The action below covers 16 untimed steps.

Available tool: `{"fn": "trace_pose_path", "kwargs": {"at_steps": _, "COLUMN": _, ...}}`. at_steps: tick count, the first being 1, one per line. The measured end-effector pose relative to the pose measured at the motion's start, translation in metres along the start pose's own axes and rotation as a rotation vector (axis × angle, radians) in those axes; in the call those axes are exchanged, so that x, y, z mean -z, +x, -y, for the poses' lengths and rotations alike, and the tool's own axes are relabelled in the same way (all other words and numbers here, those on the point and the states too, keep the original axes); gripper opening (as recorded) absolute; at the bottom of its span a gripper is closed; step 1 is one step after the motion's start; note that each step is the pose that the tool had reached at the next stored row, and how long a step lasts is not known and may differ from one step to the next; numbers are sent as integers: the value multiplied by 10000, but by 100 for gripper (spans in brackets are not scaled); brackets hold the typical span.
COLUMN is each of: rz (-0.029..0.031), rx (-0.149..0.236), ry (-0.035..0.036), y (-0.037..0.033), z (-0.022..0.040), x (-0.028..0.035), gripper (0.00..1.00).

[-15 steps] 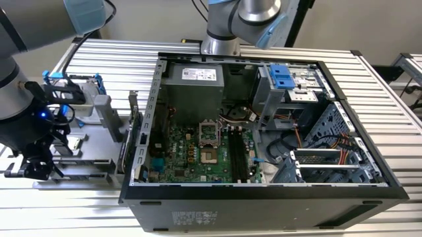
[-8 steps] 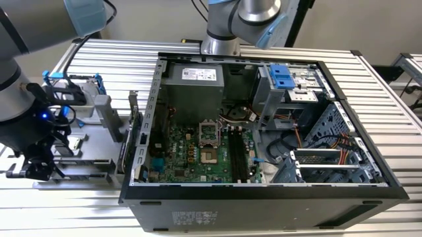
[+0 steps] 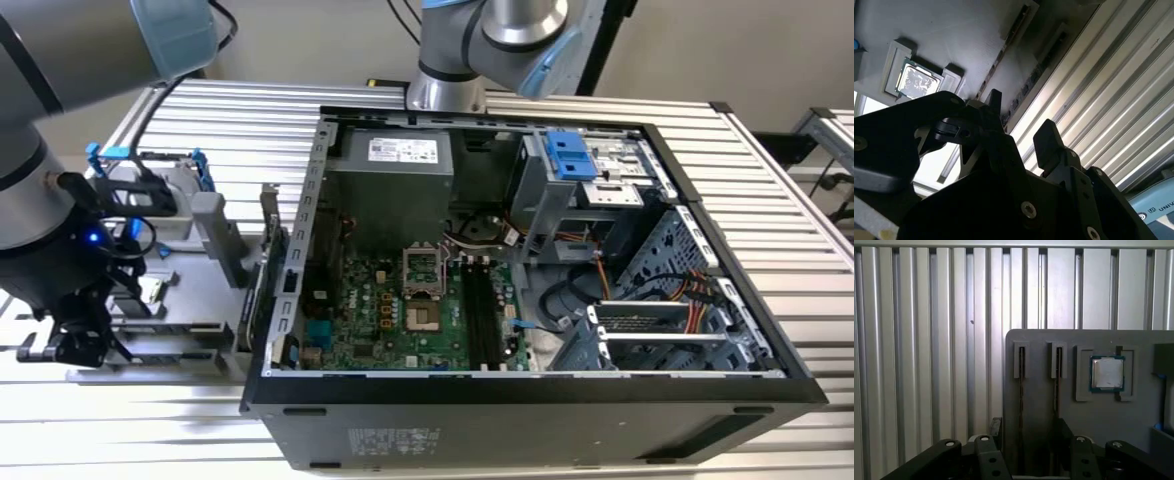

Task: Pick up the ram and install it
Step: 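Pick up the ram and move it above insertion slot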

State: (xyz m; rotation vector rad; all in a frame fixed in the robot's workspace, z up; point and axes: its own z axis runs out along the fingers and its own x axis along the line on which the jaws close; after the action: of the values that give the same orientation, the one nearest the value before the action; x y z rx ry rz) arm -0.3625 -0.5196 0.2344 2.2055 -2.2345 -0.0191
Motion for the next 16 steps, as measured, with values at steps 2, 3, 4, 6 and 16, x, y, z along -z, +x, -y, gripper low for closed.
{"fn": "trace_pose_path", "kwargs": {"at_steps": 2, "rz": -1, "rx": 0, "ry": 1, "y": 0, "z": 0, "x": -15, "gripper": 100}}
{"fn": "trace_pose_path", "kwargs": {"at_steps": 3, "rz": 0, "rx": 0, "ry": 2, "y": 0, "z": 0, "x": -22, "gripper": 100}}
{"fn": "trace_pose_path", "kwargs": {"at_steps": 4, "rz": -1, "rx": 0, "ry": 1, "y": 0, "z": 0, "x": -29, "gripper": 100}}
{"fn": "trace_pose_path", "kwargs": {"at_steps": 6, "rz": -1, "rx": 0, "ry": 1, "y": 1, "z": 0, "x": -43, "gripper": 100}}
{"fn": "trace_pose_path", "kwargs": {"at_steps": 16, "rz": -7, "rx": -13, "ry": 1, "y": 1, "z": 20, "x": -114, "gripper": 100}}
